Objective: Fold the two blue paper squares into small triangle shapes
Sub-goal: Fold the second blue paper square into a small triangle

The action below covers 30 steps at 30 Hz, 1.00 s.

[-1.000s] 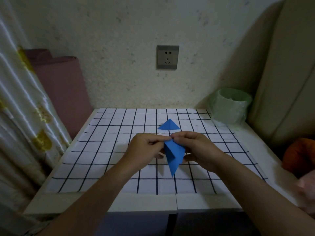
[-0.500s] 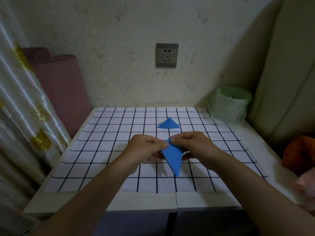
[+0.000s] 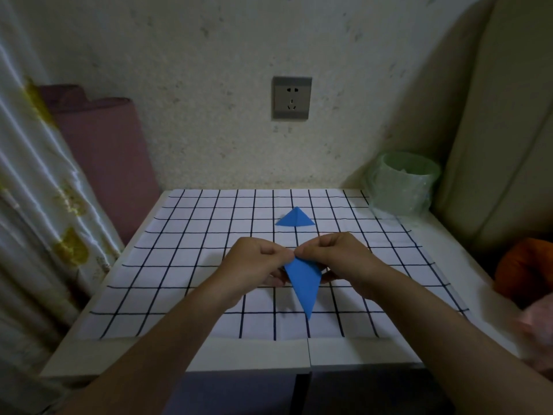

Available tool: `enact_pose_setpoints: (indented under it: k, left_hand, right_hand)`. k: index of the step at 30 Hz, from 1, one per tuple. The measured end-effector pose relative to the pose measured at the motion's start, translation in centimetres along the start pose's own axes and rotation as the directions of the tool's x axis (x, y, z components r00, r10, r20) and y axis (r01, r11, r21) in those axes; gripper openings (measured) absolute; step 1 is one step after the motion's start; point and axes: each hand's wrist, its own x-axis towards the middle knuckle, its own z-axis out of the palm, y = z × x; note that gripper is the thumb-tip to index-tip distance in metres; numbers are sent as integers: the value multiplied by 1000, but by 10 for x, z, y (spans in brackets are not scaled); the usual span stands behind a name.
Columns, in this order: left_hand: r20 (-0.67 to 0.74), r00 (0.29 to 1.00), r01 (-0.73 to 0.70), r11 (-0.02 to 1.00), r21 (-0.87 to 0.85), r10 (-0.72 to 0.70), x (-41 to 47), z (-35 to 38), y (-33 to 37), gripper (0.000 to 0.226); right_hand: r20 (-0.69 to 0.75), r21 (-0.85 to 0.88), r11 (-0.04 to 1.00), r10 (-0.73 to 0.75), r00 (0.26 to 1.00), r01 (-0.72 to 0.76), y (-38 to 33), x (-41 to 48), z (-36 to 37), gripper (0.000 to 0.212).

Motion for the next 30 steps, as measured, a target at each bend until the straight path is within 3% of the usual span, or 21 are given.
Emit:
enact_pose_setpoints:
  k: [6, 14, 22, 30]
  left_hand:
    - [37, 999, -9, 997, 80, 6, -1, 0, 2, 16]
    - [74, 997, 42, 997, -65, -37, -3, -4, 3, 18]
    - [16, 999, -35, 999, -2, 35, -2, -3, 5, 14]
    - [51, 989, -144, 973, 182, 137, -2, -6, 2, 19]
  right_hand:
    - [-1, 18, 999, 33, 999, -33, -1, 0, -5, 18]
    - [4, 73, 995, 63, 998, -63, -1, 1, -13, 17]
    - [13, 57, 998, 39, 999, -39, -4, 1, -14, 15]
    - [2, 39, 999, 36, 999, -36, -1, 1, -11, 15]
